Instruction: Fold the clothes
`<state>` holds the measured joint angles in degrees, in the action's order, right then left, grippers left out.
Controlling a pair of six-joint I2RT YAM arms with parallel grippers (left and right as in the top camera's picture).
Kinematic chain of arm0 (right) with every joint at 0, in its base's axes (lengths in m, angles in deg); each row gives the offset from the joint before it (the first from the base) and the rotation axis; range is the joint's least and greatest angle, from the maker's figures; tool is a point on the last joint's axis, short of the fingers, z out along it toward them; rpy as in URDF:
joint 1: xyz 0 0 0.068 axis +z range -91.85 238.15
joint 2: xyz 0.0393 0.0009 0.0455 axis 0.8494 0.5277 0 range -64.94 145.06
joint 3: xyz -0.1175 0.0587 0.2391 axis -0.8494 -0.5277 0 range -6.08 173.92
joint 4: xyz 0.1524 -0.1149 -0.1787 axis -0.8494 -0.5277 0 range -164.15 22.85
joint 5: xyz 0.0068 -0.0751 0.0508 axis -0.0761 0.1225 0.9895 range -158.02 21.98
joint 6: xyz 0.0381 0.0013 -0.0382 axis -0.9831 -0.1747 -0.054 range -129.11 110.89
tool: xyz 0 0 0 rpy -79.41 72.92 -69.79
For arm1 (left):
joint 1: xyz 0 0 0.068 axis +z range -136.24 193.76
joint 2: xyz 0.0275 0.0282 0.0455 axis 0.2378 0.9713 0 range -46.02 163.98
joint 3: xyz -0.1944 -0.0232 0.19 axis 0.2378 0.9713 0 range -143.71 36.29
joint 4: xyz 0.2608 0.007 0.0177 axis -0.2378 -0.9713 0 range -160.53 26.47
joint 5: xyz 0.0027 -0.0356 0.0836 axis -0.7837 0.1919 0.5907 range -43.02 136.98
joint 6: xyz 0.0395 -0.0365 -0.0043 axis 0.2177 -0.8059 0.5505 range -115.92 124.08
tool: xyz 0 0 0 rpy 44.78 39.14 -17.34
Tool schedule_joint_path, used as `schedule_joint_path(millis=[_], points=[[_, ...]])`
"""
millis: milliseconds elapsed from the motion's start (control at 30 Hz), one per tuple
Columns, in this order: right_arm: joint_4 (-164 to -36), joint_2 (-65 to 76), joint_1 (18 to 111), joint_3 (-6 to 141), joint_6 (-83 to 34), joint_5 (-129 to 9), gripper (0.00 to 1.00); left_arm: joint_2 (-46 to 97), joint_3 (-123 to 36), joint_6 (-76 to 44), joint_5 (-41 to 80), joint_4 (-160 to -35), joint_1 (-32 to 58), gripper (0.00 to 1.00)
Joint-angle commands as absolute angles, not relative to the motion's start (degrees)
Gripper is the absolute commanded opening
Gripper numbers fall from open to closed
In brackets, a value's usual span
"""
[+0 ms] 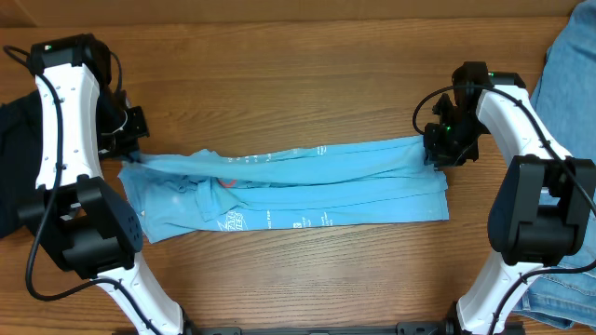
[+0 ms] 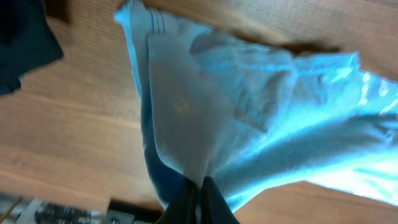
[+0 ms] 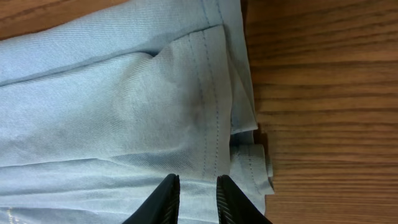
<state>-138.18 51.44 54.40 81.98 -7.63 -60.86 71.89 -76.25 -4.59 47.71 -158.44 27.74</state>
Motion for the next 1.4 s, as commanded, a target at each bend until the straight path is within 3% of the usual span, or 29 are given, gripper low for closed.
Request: schedule_joint_path(millis=[0,433,533,633,700,767,800,933,1000,1033,1133,1200,1267,1367], points=[[-137.9,51.6,54.4,81.6,-7.3,-60.5,0.24,69.9,-76.2,-4.7,45.4,-160.4,27.6,0.04],[-138.1,51.6,54.4,81.6,-7.3,-61.6,0.24,69.9,-62.9,-4.5,47.4,-156.3,27.6,0.04],[-138.1,51.6,54.4,81.6,-7.3,-61.6,0.24,69.9,-61.4,-5.7,52.6,-155.2,27.6,0.04],[-138.1,51.6,54.4,81.6,-7.3,-62.2,0.24,69.9,-61.3,-14.0,64.9,-154.5,27.6,0.04],[-138.1,51.6,54.4,81.6,-7.3,-62.4,0.24,69.9,-61.3,-15.1,64.8,-153.3,27.6,0.23],[-138.1,51.6,54.4,81.6,-7.3,-62.4,0.24,69.9,-61.3,-15.0,63.4,-153.1,27.6,0.50],[-138.1,51.6,54.4,81.6,-7.3,-62.4,0.24,69.9,-61.3,-15.0,62.9,-153.1,27.6,0.55],[-138.1,51.6,54.4,81.6,-7.3,-62.4,0.24,69.9,-61.3,-15.0,62.4,-153.1,27.6,0.55],[-138.5,51.6,54.1,81.6,-7.7,-62.4,0.14,69.9,-61.3,-15.0,62.3,-152.9,27.6,0.54],[-138.8,51.6,53.5,81.7,-9.6,-62.4,0.15,69.9,-61.3,-14.9,61.3,-152.7,27.6,0.53],[-139.1,51.5,50.1,81.8,-12.3,-59.2,0.24,69.9,-61.3,-9.4,53.3,-150.9,27.6,0.54],[-140.6,51.5,47.2,81.7,-11.6,-54.8,0.48,69.9,-61.3,-8.6,51.8,-150.0,27.6,0.54],[-142.7,51.5,45.2,81.7,-9.5,-53.1,0.65,69.9,-61.3,-8.6,51.8,-149.3,27.6,0.54],[-143.6,51.5,44.9,80.9,-8.6,-51.4,0.76,69.9,-61.3,-8.6,51.2,-148.8,27.5,0.54]])
